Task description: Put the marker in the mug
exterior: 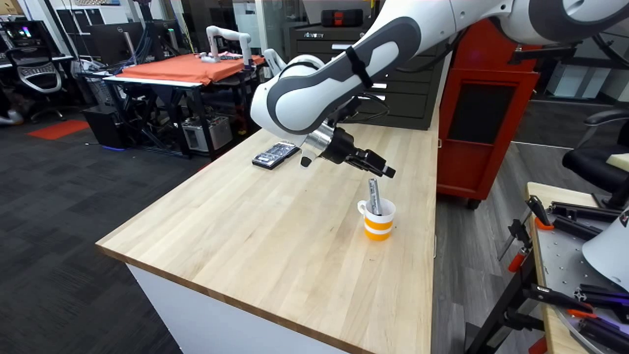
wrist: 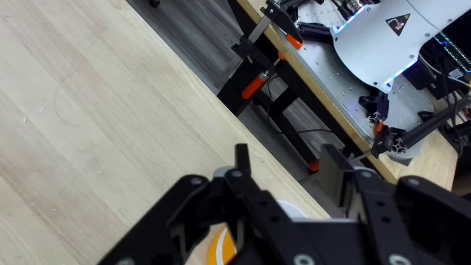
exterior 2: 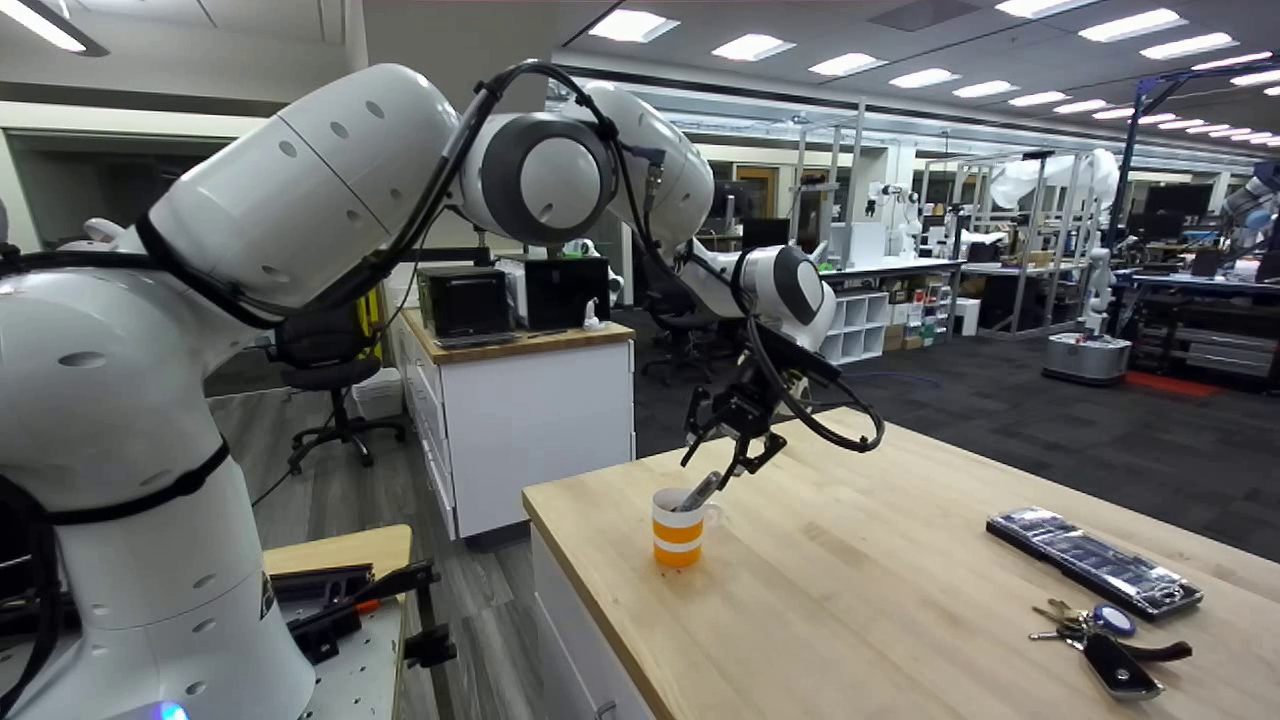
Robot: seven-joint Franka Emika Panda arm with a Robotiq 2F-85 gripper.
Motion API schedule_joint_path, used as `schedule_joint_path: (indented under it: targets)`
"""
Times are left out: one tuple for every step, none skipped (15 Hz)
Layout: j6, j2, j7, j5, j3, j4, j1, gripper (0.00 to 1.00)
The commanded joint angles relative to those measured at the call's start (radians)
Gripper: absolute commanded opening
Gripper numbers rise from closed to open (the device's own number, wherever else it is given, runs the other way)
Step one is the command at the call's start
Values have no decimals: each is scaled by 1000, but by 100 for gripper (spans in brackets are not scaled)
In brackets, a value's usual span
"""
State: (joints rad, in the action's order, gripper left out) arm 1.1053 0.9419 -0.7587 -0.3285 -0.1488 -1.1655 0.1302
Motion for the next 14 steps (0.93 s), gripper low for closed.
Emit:
schedule_joint_path:
  targets:
    - [-24, -23, -8, 2, 1, 26, -9, 84]
    - [-18, -31, -5, 6, 2, 27, -13, 91]
    - [-8, -44, 2, 13, 2, 23, -20, 96]
    - [0, -56, 8, 19, 3, 22, -26, 99]
    - [16, -77, 17, 27, 4, 10, -35, 100]
    - [39, -102, 32, 39, 4, -4, -47, 100]
    - [66, -130, 52, 59, 4, -19, -62, 100]
    - [94, -154, 71, 77, 5, -32, -73, 100]
    - [125, -180, 93, 94, 7, -49, -82, 100]
    - [156, -201, 114, 110, 10, -60, -92, 100]
    - [191, -226, 138, 128, 13, -80, -102, 100]
    - [231, -249, 162, 143, 17, -101, -110, 100]
    - [276, -276, 187, 156, 20, -130, -118, 100]
    - [323, -304, 212, 173, 22, -162, -127, 100]
